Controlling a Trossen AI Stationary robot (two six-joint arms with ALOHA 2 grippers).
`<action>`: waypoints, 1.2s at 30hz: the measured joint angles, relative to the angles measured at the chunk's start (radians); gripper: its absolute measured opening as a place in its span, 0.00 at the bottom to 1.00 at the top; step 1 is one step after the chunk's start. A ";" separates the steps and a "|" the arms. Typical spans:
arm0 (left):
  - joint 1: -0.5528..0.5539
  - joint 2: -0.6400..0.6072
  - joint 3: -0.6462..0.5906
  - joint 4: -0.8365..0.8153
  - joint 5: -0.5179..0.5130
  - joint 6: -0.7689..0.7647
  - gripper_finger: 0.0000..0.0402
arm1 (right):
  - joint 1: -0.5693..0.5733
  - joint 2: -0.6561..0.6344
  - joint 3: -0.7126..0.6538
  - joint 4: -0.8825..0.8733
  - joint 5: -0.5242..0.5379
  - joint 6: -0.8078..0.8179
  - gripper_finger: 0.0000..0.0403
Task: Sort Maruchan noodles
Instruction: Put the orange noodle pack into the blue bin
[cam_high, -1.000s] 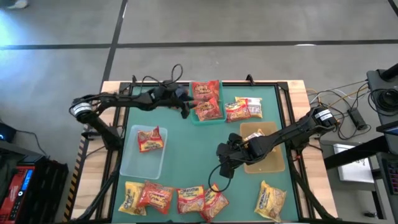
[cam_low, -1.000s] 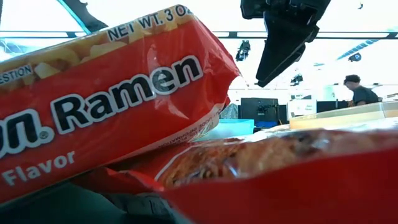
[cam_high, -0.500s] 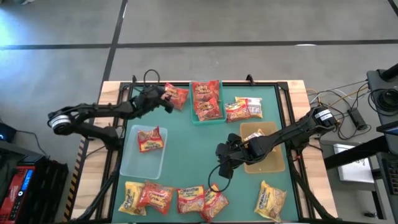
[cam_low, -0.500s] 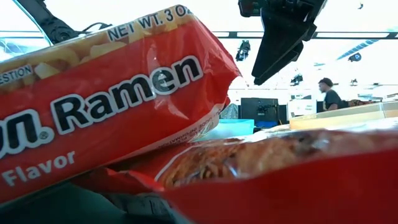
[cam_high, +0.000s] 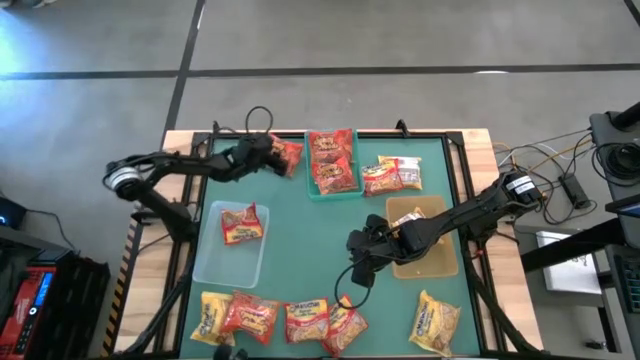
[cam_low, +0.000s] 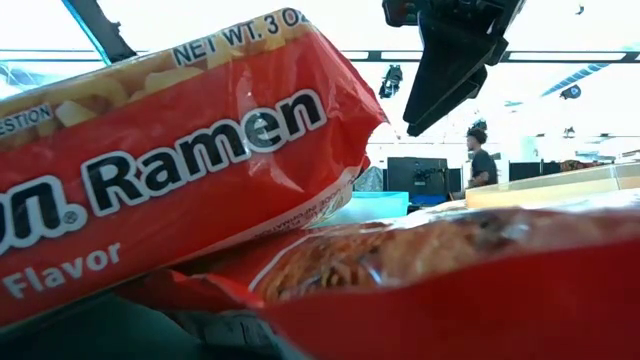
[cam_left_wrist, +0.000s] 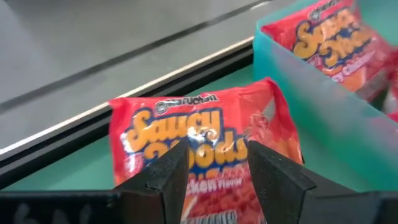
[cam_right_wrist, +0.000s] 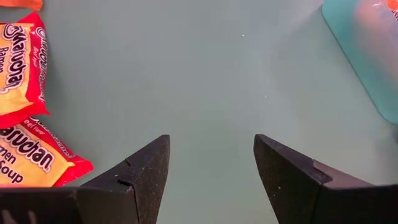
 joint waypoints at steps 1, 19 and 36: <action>0.003 0.027 0.020 -0.006 -0.002 -0.002 0.36 | 0.000 0.000 0.000 0.000 0.000 0.000 0.56; -0.018 0.201 0.143 -0.161 0.015 -0.047 0.34 | 0.000 0.000 0.000 0.026 0.000 0.000 0.56; -0.385 -0.020 0.024 -0.360 0.118 -0.117 0.34 | 0.000 0.000 0.000 0.030 0.000 0.000 0.56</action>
